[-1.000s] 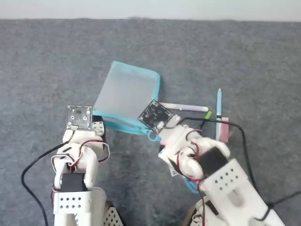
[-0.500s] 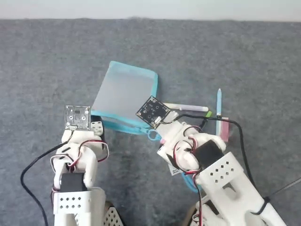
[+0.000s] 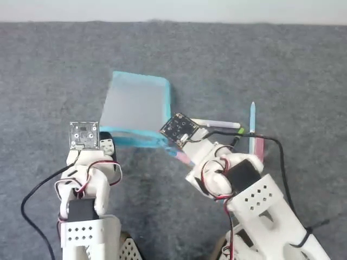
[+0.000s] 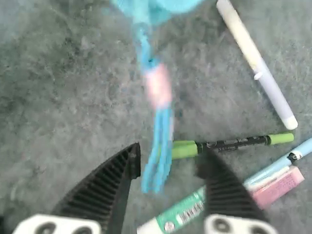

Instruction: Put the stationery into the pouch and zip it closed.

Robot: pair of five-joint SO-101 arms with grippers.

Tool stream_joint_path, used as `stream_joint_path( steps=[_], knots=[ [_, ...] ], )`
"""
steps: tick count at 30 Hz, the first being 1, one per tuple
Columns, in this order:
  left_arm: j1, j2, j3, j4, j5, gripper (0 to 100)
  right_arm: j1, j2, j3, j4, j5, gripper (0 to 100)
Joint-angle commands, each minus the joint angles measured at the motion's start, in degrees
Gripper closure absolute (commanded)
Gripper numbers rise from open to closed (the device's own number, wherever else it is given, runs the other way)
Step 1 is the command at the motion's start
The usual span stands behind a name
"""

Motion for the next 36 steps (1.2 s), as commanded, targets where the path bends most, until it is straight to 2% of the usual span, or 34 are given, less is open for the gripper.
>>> stream_joint_path(
  steps=[1, 4, 11, 15, 18, 24, 36],
  knots=[
    [-0.18, 0.09, -1.01, -2.11, 1.14, 99, 1.63, -4.18, -10.46, 9.63, 0.97, 57.9],
    [0.18, 0.18, -0.48, -2.9, 2.2, 99, 6.81, -3.91, -13.98, 12.53, 1.41, 60.4],
    [1.23, 0.18, -0.22, -2.9, 2.11, 99, 31.43, 11.74, -14.07, 5.76, 1.41, 78.0],
    [1.23, 0.18, -0.04, -2.9, 2.11, 99, 38.29, 24.22, -14.15, 1.54, 1.41, 83.0],
    [1.23, 0.09, 0.48, -2.99, 2.02, 99, 40.66, 31.69, -14.15, -0.31, 2.99, 82.8],
    [1.23, 0.09, 0.48, -3.08, 2.02, 99, 40.13, 40.75, -14.15, -2.95, 4.92, 82.9],
    [1.23, 0.09, 0.48, -2.99, 2.02, 99, 41.8, 47.16, -14.42, -12.35, 2.9, 83.2]
  ],
)
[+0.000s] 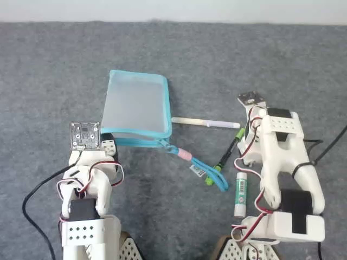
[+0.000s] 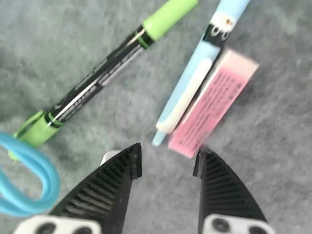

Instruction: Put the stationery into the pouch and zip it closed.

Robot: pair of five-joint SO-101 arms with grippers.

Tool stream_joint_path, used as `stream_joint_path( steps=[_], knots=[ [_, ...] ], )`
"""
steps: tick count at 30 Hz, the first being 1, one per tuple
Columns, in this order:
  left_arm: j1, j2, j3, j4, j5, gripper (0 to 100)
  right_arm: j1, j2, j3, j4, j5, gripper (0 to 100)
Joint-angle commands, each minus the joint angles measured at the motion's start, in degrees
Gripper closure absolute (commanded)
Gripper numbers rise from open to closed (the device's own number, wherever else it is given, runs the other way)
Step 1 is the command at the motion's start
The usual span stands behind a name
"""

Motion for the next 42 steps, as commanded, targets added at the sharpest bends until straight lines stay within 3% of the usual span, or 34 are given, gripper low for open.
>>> stream_joint_path(
  steps=[1, 17, 24, 29, 42],
  knots=[
    [0.35, 0.09, -0.92, -1.85, 0.62, 99, 2.33, -0.13, -3.16, -3.38, -1.32, 83.1],
    [0.35, 0.09, -0.92, -1.76, 0.62, 99, 4.09, 4.18, -1.67, -6.73, -1.67, 83.2],
    [0.35, 0.09, -0.92, -1.76, 0.62, 99, 10.15, 8.04, -2.2, -9.19, -1.76, 83.3],
    [0.35, 0.09, -0.92, -1.76, 0.62, 99, 10.42, 7.78, -2.46, -9.36, -1.76, 83.1],
    [0.35, 0.09, -0.92, -1.76, 0.62, 99, 7.25, -9.19, -3.43, -2.86, -0.09, 82.8]
  ],
)
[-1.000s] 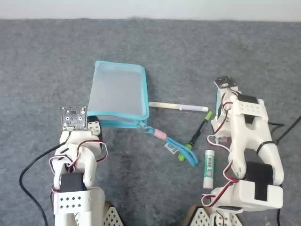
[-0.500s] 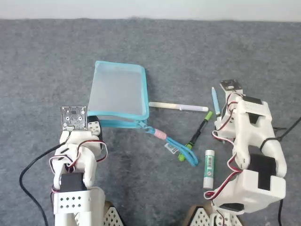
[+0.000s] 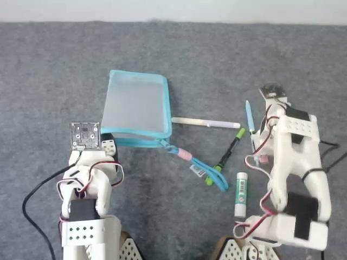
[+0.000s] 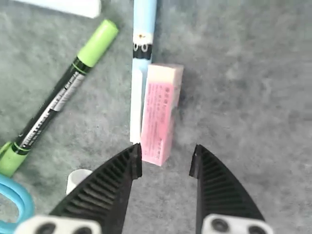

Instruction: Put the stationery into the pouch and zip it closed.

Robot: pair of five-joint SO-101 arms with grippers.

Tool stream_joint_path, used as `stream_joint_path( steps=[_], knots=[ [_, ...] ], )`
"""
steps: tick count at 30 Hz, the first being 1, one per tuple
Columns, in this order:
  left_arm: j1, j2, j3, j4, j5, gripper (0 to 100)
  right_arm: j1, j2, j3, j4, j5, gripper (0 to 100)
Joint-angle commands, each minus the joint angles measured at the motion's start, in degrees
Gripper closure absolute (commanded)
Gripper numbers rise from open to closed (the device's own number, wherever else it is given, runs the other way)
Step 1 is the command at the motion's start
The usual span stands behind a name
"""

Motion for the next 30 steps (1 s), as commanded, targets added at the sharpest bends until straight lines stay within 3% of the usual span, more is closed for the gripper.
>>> stream_joint_path(
  steps=[1, 17, 23, 28, 30],
  knots=[
    [0.35, 0.09, -0.92, -1.76, 0.62, 99, -0.13, -5.14, -2.29, 0.75, 1.41, 82.8],
    [0.35, 0.09, -0.92, -1.76, 0.62, 99, -1.54, 11.56, -2.46, -6.81, 1.49, 83.0],
    [0.35, 0.09, -0.92, -1.76, 0.62, 99, 0.92, 12.53, -2.37, -7.87, 1.05, 83.8],
    [0.35, 0.09, -0.92, -1.76, 0.62, 99, 3.3, 12.7, -1.93, -5.93, 1.05, 97.9],
    [0.35, 0.09, -0.92, -1.76, 0.62, 99, 3.38, 12.7, -1.93, -4.35, 1.05, 98.7]
  ],
)
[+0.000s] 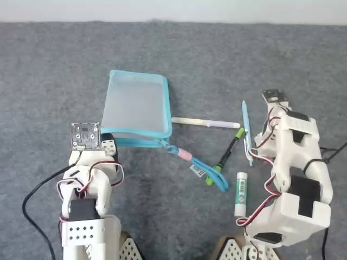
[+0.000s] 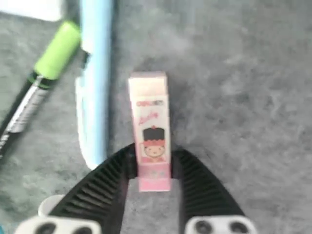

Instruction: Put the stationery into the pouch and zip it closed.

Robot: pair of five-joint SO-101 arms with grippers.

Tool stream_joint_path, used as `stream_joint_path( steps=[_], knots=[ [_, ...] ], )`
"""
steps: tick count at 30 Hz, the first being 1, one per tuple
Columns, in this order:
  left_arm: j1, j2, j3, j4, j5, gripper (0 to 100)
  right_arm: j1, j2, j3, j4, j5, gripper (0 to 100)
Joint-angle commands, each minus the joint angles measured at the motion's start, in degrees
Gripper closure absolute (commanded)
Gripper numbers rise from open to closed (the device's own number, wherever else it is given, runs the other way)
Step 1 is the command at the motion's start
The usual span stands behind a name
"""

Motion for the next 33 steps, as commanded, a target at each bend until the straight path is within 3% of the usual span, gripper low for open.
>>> stream_joint_path(
  steps=[1, 6, 11, 18, 28, 33],
  knots=[
    [0.35, 0.09, -0.92, -1.76, 0.62, 99, 0.57, 0.66, -1.23, 2.42, 0.35, 99.1],
    [0.35, 0.09, -0.92, -1.76, 0.62, 99, 0.31, -1.89, -1.58, 2.86, 0.18, 99.1],
    [3.08, 0.09, -0.04, -2.02, 0.62, 99, -3.12, -14.29, -1.32, 10.59, 0.53, 99.1],
    [17.32, 0.35, 1.54, -4.13, -2.02, 99, -21.05, -38.02, -1.58, 24.13, 0.09, 99.1],
    [17.32, 0.53, 1.45, -6.68, 0.62, 99, -44.97, -48.48, -1.67, 32.13, -2.37, 99.1],
    [17.67, 0.53, 1.45, -6.77, 0.62, 99, -48.31, -44.88, -2.46, 31.25, -2.29, 99.1]
  ],
)
